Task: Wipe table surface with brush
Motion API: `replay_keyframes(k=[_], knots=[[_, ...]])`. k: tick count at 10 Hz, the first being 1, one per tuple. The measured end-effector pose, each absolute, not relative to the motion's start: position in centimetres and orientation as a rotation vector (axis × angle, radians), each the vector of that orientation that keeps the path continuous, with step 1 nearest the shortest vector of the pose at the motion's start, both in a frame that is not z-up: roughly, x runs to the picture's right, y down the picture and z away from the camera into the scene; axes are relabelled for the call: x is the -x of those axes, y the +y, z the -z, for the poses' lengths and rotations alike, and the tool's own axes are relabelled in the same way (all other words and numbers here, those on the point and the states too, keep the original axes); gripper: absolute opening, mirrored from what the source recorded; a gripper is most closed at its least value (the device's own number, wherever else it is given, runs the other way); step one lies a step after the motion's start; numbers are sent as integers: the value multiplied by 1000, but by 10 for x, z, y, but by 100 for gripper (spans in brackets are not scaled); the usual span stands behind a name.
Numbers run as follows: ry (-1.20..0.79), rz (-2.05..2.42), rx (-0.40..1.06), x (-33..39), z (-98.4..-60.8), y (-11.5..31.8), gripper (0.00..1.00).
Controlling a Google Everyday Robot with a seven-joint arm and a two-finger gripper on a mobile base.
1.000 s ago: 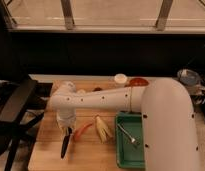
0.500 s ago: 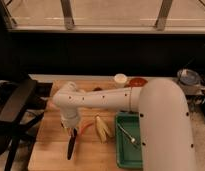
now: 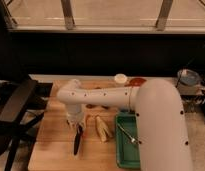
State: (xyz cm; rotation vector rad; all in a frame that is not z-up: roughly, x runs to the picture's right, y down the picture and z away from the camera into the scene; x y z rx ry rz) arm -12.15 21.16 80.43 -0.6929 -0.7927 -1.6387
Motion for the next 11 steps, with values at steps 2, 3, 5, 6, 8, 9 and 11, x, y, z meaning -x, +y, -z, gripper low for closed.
replay_keyframes(k=[2,3,5,6,8,9,11], knots=[[-780,1675,671,126,-818,194,0],[-786,1689,661,132,-820,192,0],[-820,1731,619,163,-819,192,0],[-851,1748,587,183,-814,196,0],[-913,1759,557,202,-797,216,0],[-936,1747,548,205,-789,225,0],[-976,1710,574,198,-768,247,0]])
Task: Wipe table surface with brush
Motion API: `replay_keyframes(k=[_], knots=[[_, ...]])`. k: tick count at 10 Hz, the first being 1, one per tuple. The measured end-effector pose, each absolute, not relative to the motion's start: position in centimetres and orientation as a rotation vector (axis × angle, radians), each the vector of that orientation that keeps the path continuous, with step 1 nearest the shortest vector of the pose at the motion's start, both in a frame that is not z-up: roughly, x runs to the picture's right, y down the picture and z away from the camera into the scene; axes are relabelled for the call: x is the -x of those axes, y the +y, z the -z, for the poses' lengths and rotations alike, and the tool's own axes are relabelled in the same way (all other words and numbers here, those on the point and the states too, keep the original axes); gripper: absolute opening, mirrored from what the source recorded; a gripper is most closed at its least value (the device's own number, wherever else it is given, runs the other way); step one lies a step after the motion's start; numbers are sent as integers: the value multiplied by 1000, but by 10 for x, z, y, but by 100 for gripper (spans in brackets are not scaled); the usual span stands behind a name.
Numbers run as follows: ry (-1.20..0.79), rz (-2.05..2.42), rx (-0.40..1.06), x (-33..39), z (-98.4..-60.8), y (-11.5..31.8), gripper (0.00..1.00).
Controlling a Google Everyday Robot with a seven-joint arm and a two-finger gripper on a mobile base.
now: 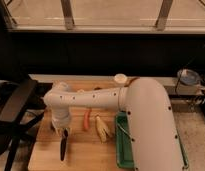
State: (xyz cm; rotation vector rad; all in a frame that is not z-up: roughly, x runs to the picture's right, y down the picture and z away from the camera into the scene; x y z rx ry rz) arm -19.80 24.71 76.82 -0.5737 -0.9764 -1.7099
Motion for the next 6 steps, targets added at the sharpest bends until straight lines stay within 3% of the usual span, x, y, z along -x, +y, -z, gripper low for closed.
replay_keyframes(k=[3,6], knots=[[-972,1639,642,160,-759,258,0],[-917,1607,676,131,-776,239,0]])
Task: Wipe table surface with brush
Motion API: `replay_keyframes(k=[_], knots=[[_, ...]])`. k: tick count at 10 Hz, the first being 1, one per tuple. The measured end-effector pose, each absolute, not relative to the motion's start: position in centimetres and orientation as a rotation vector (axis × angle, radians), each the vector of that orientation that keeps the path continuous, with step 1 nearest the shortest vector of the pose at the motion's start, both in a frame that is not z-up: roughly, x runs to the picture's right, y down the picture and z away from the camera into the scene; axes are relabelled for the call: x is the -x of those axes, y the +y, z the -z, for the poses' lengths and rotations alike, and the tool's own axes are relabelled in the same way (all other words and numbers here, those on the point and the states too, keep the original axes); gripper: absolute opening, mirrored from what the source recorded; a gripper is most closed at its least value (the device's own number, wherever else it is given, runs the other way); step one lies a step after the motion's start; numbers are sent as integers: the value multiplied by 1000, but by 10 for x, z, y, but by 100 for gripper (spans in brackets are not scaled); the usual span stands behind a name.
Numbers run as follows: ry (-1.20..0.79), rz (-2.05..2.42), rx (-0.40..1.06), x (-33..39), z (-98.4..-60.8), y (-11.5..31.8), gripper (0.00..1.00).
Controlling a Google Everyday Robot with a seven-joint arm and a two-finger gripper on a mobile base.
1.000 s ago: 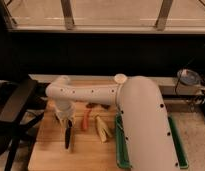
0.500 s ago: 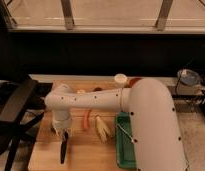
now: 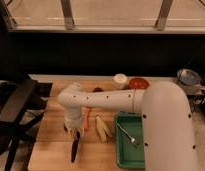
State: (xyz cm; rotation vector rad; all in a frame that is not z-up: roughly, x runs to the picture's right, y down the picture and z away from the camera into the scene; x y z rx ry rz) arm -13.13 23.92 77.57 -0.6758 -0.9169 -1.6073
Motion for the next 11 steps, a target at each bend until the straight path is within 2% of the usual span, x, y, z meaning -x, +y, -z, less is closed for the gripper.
replay_keyframes(k=[3,6,8,11], knots=[[-884,1645,641,136,-808,204,0],[-901,1726,583,177,-815,192,0],[-935,1762,565,199,-807,204,0],[-997,1744,633,193,-778,246,0]])
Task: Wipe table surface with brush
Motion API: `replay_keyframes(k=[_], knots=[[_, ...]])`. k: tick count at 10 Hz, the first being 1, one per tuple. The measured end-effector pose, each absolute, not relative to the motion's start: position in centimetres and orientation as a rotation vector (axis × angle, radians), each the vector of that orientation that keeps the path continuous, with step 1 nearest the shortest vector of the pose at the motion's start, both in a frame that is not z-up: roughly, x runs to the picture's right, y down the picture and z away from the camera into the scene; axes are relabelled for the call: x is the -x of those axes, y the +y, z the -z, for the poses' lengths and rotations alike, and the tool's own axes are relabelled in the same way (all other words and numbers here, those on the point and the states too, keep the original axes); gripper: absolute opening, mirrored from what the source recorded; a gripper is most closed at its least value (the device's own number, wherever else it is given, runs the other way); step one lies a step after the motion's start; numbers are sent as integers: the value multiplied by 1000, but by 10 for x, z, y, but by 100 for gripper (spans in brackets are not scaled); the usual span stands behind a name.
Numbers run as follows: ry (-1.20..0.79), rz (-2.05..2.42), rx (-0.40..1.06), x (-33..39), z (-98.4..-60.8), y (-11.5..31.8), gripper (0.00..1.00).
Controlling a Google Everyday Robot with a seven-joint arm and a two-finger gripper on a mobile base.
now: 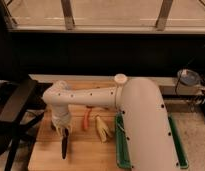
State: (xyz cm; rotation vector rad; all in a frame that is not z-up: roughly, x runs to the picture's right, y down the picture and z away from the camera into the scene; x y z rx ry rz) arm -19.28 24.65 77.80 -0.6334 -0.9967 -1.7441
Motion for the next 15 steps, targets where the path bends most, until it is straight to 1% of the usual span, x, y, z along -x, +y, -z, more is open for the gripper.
replay_keyframes(k=[1,3,5,7,9,11,13,14,15], knots=[[-999,1712,665,178,-772,256,0],[-973,1649,701,146,-768,260,0],[-913,1599,716,111,-774,245,0],[-870,1600,703,97,-792,219,0],[-852,1627,669,103,-809,196,0],[-856,1668,614,131,-821,180,0],[-882,1708,555,168,-823,174,0],[-903,1722,519,184,-821,174,0],[-917,1733,513,190,-815,180,0]])
